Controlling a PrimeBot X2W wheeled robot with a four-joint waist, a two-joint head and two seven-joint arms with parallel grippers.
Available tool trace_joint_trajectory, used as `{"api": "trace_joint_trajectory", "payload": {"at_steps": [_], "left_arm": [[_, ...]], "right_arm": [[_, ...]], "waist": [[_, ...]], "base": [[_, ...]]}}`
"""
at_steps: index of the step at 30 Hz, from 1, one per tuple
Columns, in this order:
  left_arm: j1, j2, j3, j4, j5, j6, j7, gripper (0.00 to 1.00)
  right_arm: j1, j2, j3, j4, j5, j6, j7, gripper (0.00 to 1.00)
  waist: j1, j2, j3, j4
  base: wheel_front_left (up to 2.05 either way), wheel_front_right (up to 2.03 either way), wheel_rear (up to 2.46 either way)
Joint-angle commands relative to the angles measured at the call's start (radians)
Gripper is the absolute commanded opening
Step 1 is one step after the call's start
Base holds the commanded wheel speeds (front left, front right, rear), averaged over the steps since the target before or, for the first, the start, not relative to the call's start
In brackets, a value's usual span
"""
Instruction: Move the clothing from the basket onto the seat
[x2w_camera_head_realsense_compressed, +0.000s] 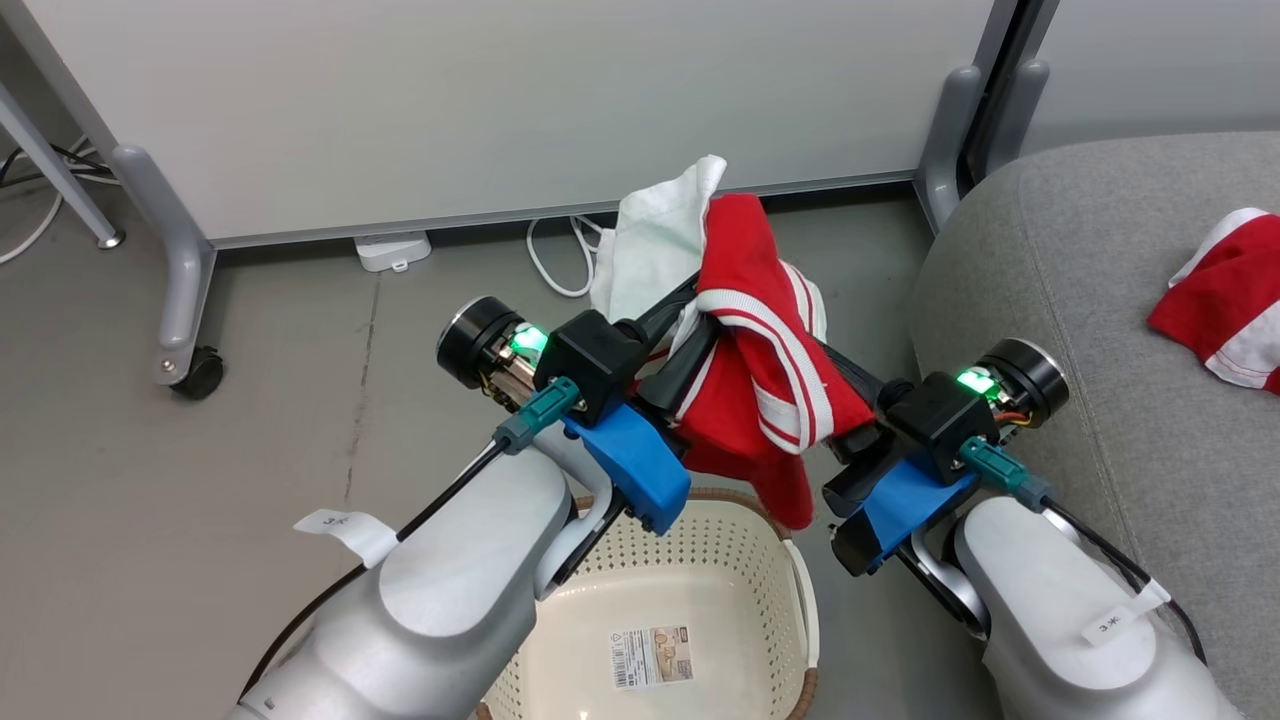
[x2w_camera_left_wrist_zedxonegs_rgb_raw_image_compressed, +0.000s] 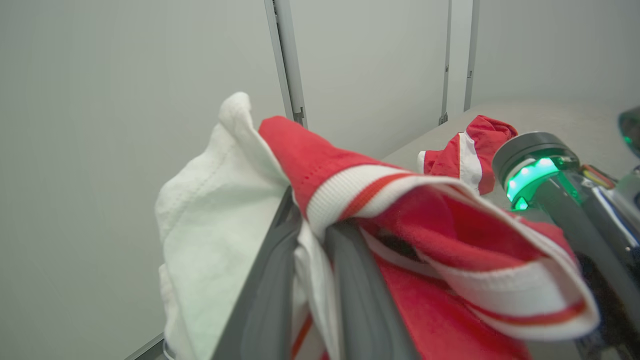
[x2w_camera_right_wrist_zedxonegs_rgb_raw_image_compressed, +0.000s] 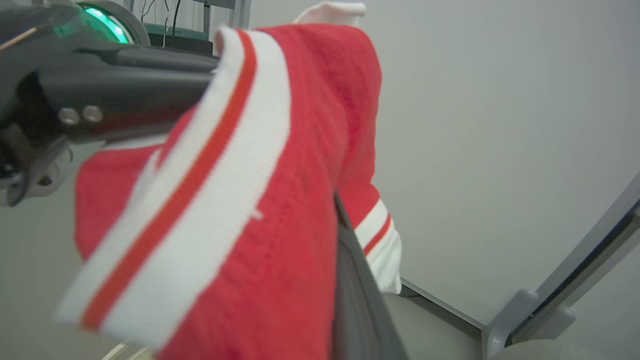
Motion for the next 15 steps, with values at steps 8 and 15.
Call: {"api": "trace_joint_trajectory", "payload": {"at_steps": [8,15], "left_arm": [[-0.009,-0.001,-0.004,0.012,-0.003,-0.006,-0.01,0.0],[-0.005,0.005,-0.007,0.012,0.0,-0.007,-0.012,0.0]], "right_arm": [[0.011,0.007,-0.004,0.0,0.009,0.0,-0.003,0.0],[0.024,0.013,-0.011,-0.005,0.011,0.0,-0.003,0.0]], "waist": [[-0.0001,0.0,-0.008,-0.007],[-0.0001,0.0,-0.011,-0.009]], "base": [[0.0,0.0,0.0],[0.0,0.0,0.0]]}}
